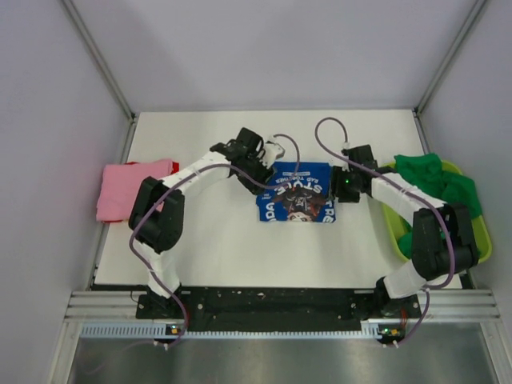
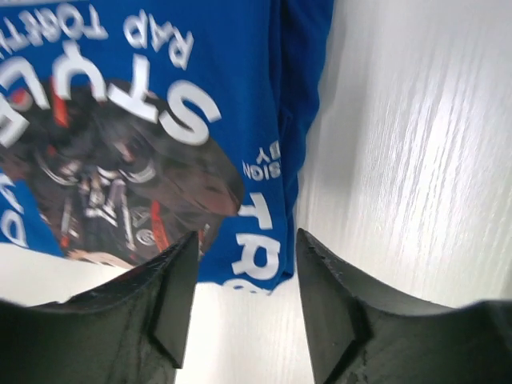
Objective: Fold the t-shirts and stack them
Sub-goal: Smooth out wrinkles on the folded tshirt, then put the neatly folded tshirt into the corner of the board with the left arm
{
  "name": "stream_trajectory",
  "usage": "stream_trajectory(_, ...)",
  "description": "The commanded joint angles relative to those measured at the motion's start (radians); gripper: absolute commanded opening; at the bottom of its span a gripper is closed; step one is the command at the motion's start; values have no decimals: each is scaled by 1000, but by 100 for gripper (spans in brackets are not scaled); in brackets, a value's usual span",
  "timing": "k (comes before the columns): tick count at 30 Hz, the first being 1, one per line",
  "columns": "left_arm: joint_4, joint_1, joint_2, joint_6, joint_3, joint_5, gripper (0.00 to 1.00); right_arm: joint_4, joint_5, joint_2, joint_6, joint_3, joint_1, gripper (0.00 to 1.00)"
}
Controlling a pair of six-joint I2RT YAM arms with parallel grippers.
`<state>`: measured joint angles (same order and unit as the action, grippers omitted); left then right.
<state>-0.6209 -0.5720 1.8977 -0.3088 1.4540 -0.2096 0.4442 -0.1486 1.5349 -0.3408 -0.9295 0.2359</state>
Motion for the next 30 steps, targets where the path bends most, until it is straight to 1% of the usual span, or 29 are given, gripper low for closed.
stream_trajectory(1, 50, 92, 6, 221, 115, -105, 59, -31, -25, 23, -7, -110, -49, 56)
stream_trajectory(2, 20, 106, 46, 246, 149, -129, 68, -45, -40, 42, -15, -121, -58, 59)
stream_trajectory(4, -31, 118, 119, 295, 213, -160, 69, -62, -52, 80, -21, -149, -66, 60)
stream_trajectory(7, -20, 126, 187, 362, 235, -171, 70, -65, -77, 114, -27, -177, -67, 62)
stream_trajectory(12, -10, 126, 264, 419, 229, -197, 69, -62, -63, 70, -18, -157, -66, 68)
stream_trajectory(14, -2, 124, 290, 435, 227, -233, 66, -62, -60, 38, -7, -140, -67, 71)
stream_trajectory(15, -2, 123, 307, 444, 229, -263, 65, -62, -55, 24, -4, -132, -67, 77)
stream_trajectory(16, 0, 118, 325, 450, 232, -290, 63, -64, -52, 8, 0, -124, -67, 91)
stream_trajectory(17, -2, 115, 339, 458, 239, -319, 61, -61, -51, -5, 5, -120, -66, 99)
stream_trajectory(18, -11, 113, 357, 462, 246, -336, 58, -59, -48, -18, 9, -117, -67, 99)
stream_trajectory(19, -14, 112, 369, 467, 252, -362, 53, -58, -46, -31, 14, -114, -66, 99)
stream_trajectory(21, -29, 113, 391, 470, 266, -401, 35, -52, -36, -57, 22, -108, -67, 99)
stream_trajectory(23, -46, 116, 396, 461, 281, -421, 20, -45, -23, -85, 31, -100, -67, 99)
stream_trajectory(25, -62, 129, 380, 442, 287, -418, 0, -32, -5, -108, 43, -97, -67, 99)
stream_trajectory(28, -77, 167, 325, 392, 263, -403, 0, -12, 27, -137, 66, -91, -67, 99)
stream_trajectory(30, -111, 193, 278, 323, 241, -364, 0, 8, 50, -157, 83, -86, -67, 99)
